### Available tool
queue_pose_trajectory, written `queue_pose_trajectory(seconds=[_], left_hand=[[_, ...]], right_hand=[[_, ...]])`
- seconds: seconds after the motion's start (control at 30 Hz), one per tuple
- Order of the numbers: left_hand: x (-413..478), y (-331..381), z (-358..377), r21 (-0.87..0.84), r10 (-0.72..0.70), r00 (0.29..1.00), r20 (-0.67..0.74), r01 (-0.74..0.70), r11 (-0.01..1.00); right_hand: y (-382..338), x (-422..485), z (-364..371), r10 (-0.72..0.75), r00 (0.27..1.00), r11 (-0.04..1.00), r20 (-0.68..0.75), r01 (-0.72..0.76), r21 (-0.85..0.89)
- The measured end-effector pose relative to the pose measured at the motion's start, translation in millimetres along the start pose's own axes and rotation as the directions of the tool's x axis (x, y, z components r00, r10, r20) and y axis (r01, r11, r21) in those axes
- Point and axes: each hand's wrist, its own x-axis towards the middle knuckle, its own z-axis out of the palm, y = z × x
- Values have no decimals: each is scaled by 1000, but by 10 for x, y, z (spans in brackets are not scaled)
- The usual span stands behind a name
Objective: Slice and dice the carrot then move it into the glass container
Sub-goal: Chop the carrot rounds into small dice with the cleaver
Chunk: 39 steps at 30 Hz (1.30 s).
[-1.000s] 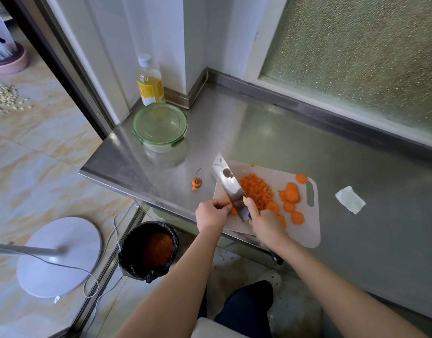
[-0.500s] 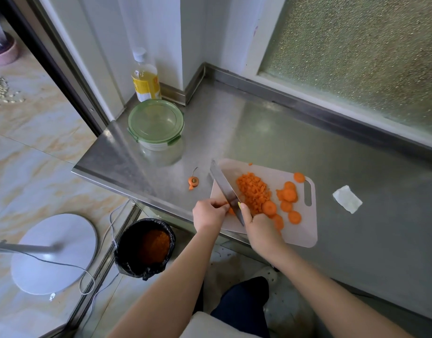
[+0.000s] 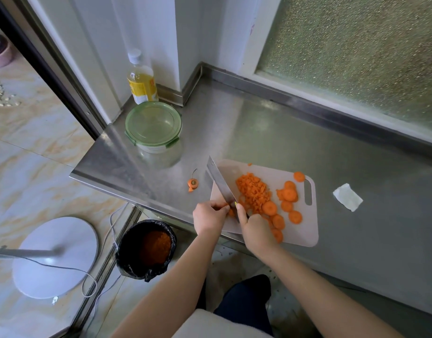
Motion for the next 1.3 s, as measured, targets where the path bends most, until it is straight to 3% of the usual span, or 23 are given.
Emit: queue_pose_trajectory(seconds=[0.17,0.6,0.77,1.13,1.3], left_hand=[[-24,19,-6,-10,3,1000,5,-3,1000],[-113,-74,17,-53,97,994,-56,-100,994],[-129,-86,25,-113,76,995,-70,-84,990],[-133,-23,19,-92,22,998,-53,-26,995],[-124,-12,34,-69,25,998,-50,-28,997]], right_hand=[[0,138,31,7,995,992,102,-20,121],[125,241,-67,63,982,927,178,-124,355],[119,160,-190,73,991,944,113,-105,314],[165,37,-61,86,978,927,188,-147,344],[129,23,-90,100,976,948,192,-152,281]])
